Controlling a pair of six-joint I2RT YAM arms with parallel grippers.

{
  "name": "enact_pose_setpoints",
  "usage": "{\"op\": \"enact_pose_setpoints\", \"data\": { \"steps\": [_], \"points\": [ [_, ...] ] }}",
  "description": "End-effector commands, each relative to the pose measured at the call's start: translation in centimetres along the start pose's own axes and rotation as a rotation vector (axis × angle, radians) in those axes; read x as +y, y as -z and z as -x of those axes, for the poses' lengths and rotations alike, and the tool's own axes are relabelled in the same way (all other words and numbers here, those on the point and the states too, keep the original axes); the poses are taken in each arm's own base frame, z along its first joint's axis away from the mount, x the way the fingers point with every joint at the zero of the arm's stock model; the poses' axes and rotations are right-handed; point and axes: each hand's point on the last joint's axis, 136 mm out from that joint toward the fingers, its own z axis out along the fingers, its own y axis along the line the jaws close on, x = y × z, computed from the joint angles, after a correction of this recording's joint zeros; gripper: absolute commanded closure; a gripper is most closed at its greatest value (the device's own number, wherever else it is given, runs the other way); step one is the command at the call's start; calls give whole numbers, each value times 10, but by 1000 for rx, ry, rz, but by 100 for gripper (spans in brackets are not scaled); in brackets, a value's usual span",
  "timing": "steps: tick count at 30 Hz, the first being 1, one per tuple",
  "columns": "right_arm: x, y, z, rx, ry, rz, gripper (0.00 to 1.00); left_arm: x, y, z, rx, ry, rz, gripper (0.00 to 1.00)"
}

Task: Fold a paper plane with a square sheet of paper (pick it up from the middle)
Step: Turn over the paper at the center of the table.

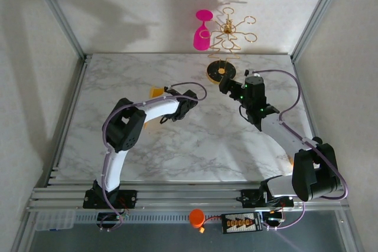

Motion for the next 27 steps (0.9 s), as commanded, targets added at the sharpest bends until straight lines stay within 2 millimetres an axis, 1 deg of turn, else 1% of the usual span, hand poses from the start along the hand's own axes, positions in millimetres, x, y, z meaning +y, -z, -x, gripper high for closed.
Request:
{"op": "enact_pose_setpoints", "data": {
  "steps": [1, 4, 8, 10, 14, 17, 22, 27],
  "points": [
    [-3, -2, -5, 24, -21, 2, 4, -12, 7, 5, -16, -12, 5, 95],
    [-4, -4, -9, 39, -28, 3, 4, -35, 2, 1, -1, -18, -35, 95],
    [-5, -8, -13, 60, -32, 3, 4, -53, 0, -3, 16, -15, -71, 93],
    [-5, -10, -14, 69, -35, 5, 4, -58, -1, -4, 23, -5, -85, 91],
    [-5, -13, -18, 84, -48, 10, 4, -69, 0, -6, 45, 12, -132, 83],
    [-5, -15, -21, 93, -56, 15, 5, -78, 4, -6, 50, 24, -178, 79],
    [-6, -16, -22, 101, -61, 13, 5, -84, 11, -5, 57, 50, -227, 73],
    [-7, -16, -22, 99, -67, 8, 5, -90, 27, 1, 67, 96, -323, 66]
  ]
}}
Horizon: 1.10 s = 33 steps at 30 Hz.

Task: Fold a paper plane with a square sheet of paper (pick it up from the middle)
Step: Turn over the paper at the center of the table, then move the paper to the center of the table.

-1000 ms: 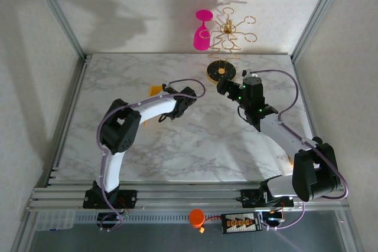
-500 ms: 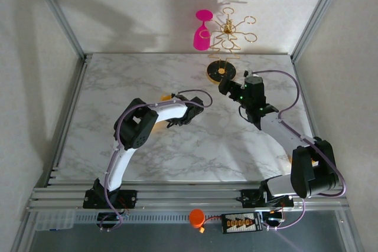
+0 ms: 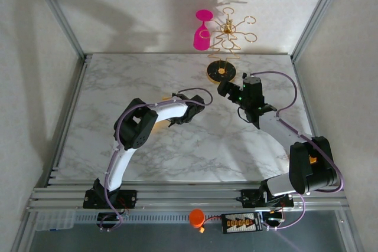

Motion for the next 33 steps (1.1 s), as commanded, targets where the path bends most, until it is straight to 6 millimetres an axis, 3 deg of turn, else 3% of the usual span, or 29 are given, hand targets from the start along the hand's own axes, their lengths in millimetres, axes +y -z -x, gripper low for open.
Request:
{"op": "enact_pose_setpoints", "data": {
  "steps": [1, 9, 12, 17, 21, 24, 27, 29, 33],
  "points": [
    [1, 0, 5, -4, -15, 5, 5, -30, 24, 7, 10, 87, -192, 66],
    [-4, -2, 2, 3, -40, 1, 5, -40, 56, 16, 3, 176, -331, 67],
    [-6, -1, 4, -5, -47, -7, 6, -53, 82, 23, 5, 228, -476, 66],
    [-13, 2, 7, -24, -73, -19, 6, -80, 142, 32, 24, 303, -863, 62],
    [-11, -1, 4, -8, -72, 7, 6, -62, 176, 47, -35, 330, -1022, 60],
    [0, -2, 4, 4, -40, 65, 5, -24, 169, 60, -78, 429, -1040, 60],
    [2, -3, 2, 17, -63, 78, 4, 17, 140, 62, -99, 578, -1013, 60],
    [11, -5, 0, 35, -61, 127, 4, 34, 116, 54, -77, 664, -997, 60],
    [17, -13, -10, 78, -98, 181, 5, 46, 72, 30, 2, 764, -931, 62]
  ]
}}
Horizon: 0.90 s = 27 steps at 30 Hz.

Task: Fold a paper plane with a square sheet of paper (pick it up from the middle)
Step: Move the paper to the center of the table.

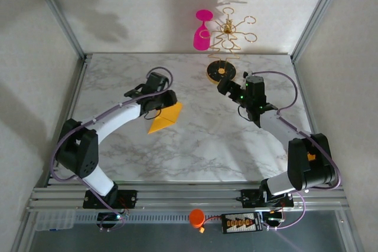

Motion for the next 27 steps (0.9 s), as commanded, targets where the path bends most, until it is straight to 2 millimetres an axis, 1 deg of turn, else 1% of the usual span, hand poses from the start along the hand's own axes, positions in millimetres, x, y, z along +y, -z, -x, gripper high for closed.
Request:
{"op": "enact_pose_setpoints", "data": {
  "steps": [1, 2, 3, 4, 6, 9, 13, 18, 22, 25, 27],
  "points": [
    [10, -9, -12, 56, -36, 88, 5, 29, -13, -11, 23, 100, 25, 62],
    [12, -12, -17, 95, -40, 102, 4, 41, -17, -14, 29, 133, 45, 63],
    [15, -16, -21, 124, -37, 111, 4, 47, -20, -15, 32, 155, 53, 64],
    [17, -20, -25, 151, -33, 118, 2, 52, -23, -18, 39, 172, 49, 64],
    [19, -23, -30, 159, -23, 121, 1, 60, -30, -22, 51, 202, 56, 65],
    [22, -23, -35, 149, -10, 120, 1, 67, -38, -25, 64, 218, 68, 65],
    [22, -25, -38, 148, -23, 112, 1, 77, -48, -34, 95, 242, 91, 66],
    [21, -29, -44, 174, -45, 112, 1, 81, -56, -41, 119, 258, 97, 66],
    [21, -34, -48, 198, -58, 118, 1, 90, -62, -47, 130, 255, 130, 67],
    [22, -37, -55, 219, -63, 116, 1, 97, -68, -53, 142, 252, 154, 69],
    [20, -40, -61, 239, -69, 106, 1, 98, -71, -57, 151, 254, 149, 70]
  ]
}}
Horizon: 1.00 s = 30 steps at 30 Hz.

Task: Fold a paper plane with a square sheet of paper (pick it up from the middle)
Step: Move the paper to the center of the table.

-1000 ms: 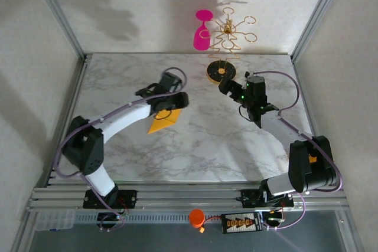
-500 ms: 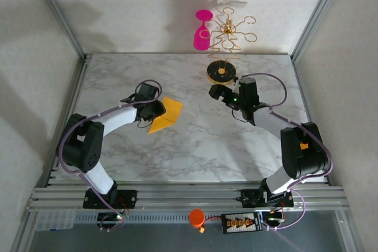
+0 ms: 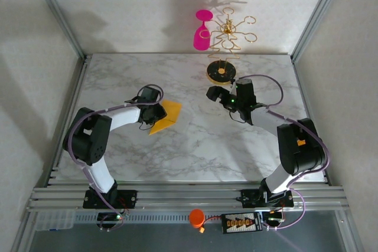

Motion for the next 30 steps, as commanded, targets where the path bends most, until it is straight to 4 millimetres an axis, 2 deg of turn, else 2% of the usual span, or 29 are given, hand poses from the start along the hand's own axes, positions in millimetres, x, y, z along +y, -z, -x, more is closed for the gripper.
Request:
{"op": "enact_pose_setpoints", "data": {
  "steps": [1, 14, 17, 20, 25, 30],
  "points": [
    [11, -6, -3, 25, -13, 22, 1, 11, -10, -5, 17, 19, 16, 72],
    [12, -17, -50, 138, -121, 1, 5, -34, -19, -52, 87, -84, -57, 82],
    [12, -17, -64, 174, -171, -12, 8, -47, -23, -66, 112, -115, -85, 83],
    [9, -17, -80, 210, -239, -43, 15, -56, -25, -74, 127, -118, -112, 84],
    [7, -17, -95, 228, -300, -90, 30, -71, -15, -70, 112, -127, -158, 85],
    [4, -19, -97, 228, -316, -102, 33, -90, 10, -59, 78, -131, -212, 81]
  ]
}}
